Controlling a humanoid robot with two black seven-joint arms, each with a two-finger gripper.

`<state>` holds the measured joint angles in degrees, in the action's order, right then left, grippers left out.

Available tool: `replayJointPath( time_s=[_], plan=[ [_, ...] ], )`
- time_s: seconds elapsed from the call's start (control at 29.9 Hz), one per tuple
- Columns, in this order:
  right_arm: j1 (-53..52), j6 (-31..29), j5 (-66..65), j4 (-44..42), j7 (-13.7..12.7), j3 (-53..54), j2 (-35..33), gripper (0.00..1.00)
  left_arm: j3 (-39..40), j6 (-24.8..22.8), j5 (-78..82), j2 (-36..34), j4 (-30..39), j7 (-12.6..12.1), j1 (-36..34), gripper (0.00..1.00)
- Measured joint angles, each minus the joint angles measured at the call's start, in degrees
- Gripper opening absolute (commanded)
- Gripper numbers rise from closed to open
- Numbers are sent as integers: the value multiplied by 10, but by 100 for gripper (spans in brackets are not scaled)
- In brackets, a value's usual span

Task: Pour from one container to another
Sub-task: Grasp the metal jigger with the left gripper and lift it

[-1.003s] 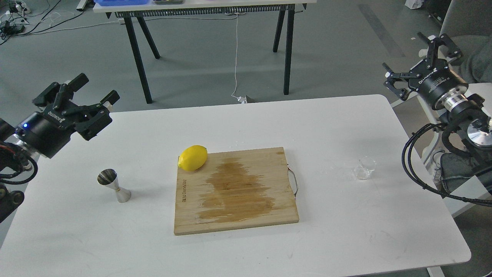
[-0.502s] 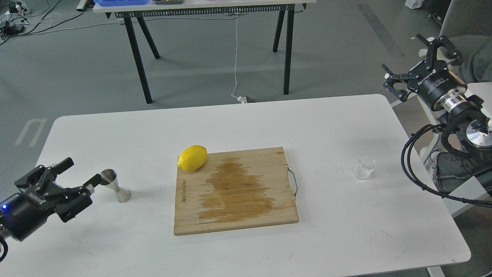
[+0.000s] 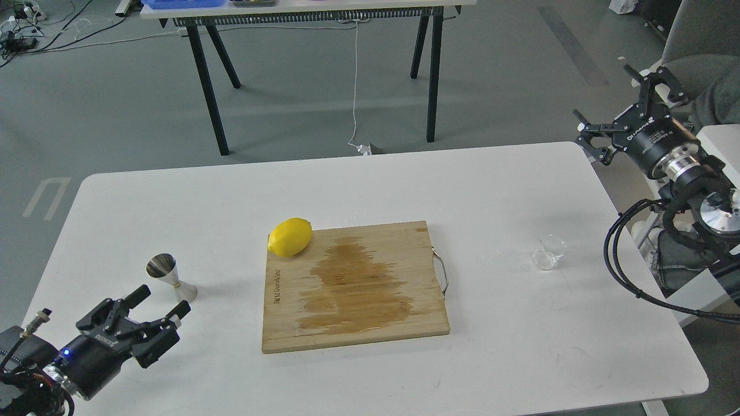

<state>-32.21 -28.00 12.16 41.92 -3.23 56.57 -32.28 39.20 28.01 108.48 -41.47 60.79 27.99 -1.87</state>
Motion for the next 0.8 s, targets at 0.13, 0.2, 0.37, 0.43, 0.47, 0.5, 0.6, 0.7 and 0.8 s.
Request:
replayJointPath(
  time_s=[0.13, 0.2, 0.37, 0.43, 0.47, 0.5, 0.6, 0.7, 0.8],
  plan=[
    [18, 0, 0, 3, 0, -1, -5, 99, -1, 0, -1, 12, -21, 0, -8, 99],
    [27, 0, 0, 4, 0, -1, -7, 99, -2, 0, -2, 20, -32, 0, -13, 99],
    [37, 0, 0, 4, 0, 1, -8, 99, -3, 0, -2, 45, -56, 0, -32, 99],
    [37, 0, 0, 4, 0, 5, -9, 99, -3, 0, -3, 55, -63, 0, -37, 99],
    [37, 0, 0, 4, -1, 9, -10, 99, -3, 0, -3, 61, -68, 0, -40, 99],
    [37, 0, 0, 4, -1, 11, -10, 99, -3, 0, -3, 65, -72, 0, -42, 99],
    [37, 0, 0, 4, -3, 19, -12, 99, -4, 0, -3, 80, -92, 0, -50, 99],
    [37, 0, 0, 5, -4, 23, -17, 99, -4, 0, -3, 91, -110, 0, -58, 98],
    [37, 0, 0, 9, -4, 26, -19, 99, -4, 0, -3, 100, -127, 0, -65, 98]
  ],
)
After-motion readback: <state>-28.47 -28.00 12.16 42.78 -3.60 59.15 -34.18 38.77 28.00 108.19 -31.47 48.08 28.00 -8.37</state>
